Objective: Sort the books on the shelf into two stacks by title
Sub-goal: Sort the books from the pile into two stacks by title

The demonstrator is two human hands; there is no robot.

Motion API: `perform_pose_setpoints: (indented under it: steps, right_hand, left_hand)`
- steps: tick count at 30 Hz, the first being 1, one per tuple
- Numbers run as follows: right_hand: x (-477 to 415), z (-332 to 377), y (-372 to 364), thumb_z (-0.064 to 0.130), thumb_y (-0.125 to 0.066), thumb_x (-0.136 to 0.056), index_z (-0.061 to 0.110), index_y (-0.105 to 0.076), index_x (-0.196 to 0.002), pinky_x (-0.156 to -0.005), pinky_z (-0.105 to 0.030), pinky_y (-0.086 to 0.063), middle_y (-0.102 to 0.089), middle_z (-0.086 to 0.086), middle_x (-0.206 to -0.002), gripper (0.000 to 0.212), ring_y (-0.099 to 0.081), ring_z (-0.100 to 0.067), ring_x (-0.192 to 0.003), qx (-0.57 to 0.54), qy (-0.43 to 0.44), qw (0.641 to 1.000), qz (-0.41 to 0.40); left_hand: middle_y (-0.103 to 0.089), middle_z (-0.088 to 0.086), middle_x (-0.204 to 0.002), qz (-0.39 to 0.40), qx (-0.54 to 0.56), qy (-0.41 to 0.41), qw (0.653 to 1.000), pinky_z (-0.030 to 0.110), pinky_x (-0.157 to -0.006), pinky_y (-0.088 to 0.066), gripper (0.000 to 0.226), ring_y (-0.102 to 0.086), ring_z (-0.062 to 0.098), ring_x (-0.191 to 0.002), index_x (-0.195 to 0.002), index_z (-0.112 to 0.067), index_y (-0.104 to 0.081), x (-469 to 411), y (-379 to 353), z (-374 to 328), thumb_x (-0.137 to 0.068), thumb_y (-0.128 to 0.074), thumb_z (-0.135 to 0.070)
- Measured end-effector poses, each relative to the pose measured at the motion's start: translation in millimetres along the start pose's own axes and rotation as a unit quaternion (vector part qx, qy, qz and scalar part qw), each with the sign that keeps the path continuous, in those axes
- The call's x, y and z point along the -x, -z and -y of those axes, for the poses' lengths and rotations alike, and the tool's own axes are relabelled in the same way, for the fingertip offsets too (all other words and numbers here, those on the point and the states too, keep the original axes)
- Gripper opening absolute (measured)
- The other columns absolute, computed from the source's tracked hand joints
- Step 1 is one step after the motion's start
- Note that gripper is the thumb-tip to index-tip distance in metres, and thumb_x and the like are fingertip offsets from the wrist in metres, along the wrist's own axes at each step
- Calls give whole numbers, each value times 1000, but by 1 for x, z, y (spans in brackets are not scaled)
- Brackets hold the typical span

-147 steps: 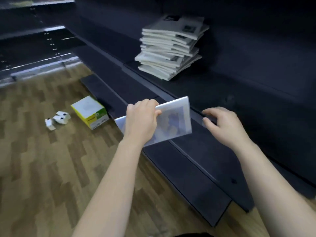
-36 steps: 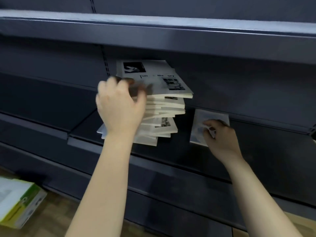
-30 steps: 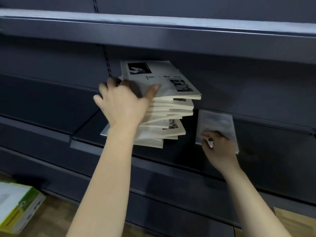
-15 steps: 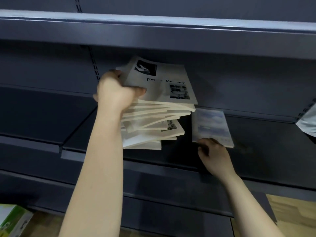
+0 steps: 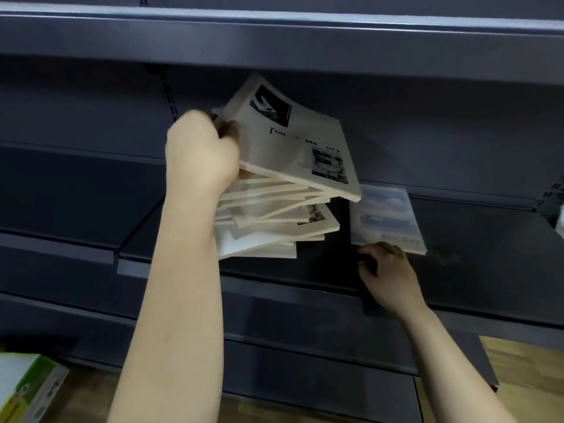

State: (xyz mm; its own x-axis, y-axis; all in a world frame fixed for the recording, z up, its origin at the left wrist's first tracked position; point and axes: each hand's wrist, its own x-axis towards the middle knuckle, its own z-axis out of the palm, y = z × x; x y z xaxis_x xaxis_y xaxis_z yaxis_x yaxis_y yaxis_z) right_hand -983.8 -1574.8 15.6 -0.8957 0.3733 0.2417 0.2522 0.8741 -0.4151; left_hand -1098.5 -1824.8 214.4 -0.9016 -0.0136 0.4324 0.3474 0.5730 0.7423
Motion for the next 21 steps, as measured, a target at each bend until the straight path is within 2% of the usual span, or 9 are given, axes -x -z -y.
perform_pose_setpoints:
  steps: [2, 3, 6, 9, 11, 13, 15, 17, 21]
  right_hand:
    - [1, 0, -1, 19, -59, -87, 18, -66, -111, -80, -30, -40, -61, -5, -111, 24, -50, -25, -105, 2, 2, 1000, -5]
    - [1, 0, -1, 18, -59, -87, 17, -66, -110, -81, -30, -39, -61, -5, -111, 24, -50, -25, -105, 1, 2, 1000, -7]
    - [1, -1, 0, 18, -59, -87, 18, -66, -111, -83, -31, -40, -60, -5, -111, 25, -50, -25, -106, 0, 6, 1000, -1]
    - [1, -3, 7, 18, -58, -88, 20, -64, -111, -80, -28, -40, -60, -1, -110, 23, -52, -20, -104, -39, 8, 999, 11]
    - [3, -5, 14, 15, -59, -89, 22, -65, -107, -77, -19, -40, -60, 3, -104, 21, -55, -14, -96, -96, -4, 995, -2]
    - [4, -9, 22, 11, -59, -89, 21, -66, -105, -72, -1, -36, -61, 6, -100, 20, -56, -7, -90, -156, -29, 987, -21]
    - [4, -18, 31, 9, -59, -89, 18, -68, -105, -70, 5, -35, -63, 6, -100, 20, -57, -1, -87, -210, -61, 976, -26]
    - [4, -30, 41, 11, -60, -89, 20, -69, -104, -73, 0, -39, -67, 9, -101, 20, -60, 0, -89, -243, -83, 966, -35]
    - [0, -58, 64, 14, -59, -90, 22, -70, -99, -81, -23, -52, -71, 7, -96, 17, -68, -9, -89, -311, -115, 942, -57]
  left_hand:
    - [-55, 3, -96, 14, 94, 36, 995, 20, -39, -45, 23, -63, 17, -42, -107, -4, -52, 3, -2, 2, -97, -44, -24]
    - [-52, 0, -98, 15, 146, 49, 988, 20, -38, -45, 18, -62, 13, -41, -109, -8, -48, 7, -4, 2, -98, -43, -21]
    - [-51, 0, -109, -1, 265, 58, 963, 25, -46, -52, 12, -65, 5, -53, -109, -13, -45, 22, -8, 2, -98, -43, -15]
    - [-50, -1, -111, -11, 320, 61, 945, 24, -45, -50, 12, -65, 7, -62, -110, -14, -44, 41, -18, 1, -98, -44, -14]
    - [-52, 0, -113, -10, 343, 61, 937, 23, -44, -49, 14, -65, 11, -72, -112, -14, -44, 57, -29, -1, -98, -45, -15]
    - [-54, 0, -114, -15, 367, 65, 928, 22, -43, -48, 16, -66, 10, -76, -114, -12, -44, 71, -43, -7, -98, -45, -14]
    - [-56, 1, -115, -25, 389, 64, 919, 23, -43, -48, 17, -67, 9, -78, -115, -12, -42, 83, -56, -16, -99, -44, -14]
    - [-56, 2, -116, -37, 404, 60, 912, 23, -43, -49, 16, -67, 12, -83, -115, -14, -42, 92, -69, -26, -99, -44, -16]
    - [-55, 6, -120, -42, 431, 63, 899, 24, -44, -49, 16, -64, 22, -96, -115, -16, -43, 108, -97, -39, -99, -44, -15]
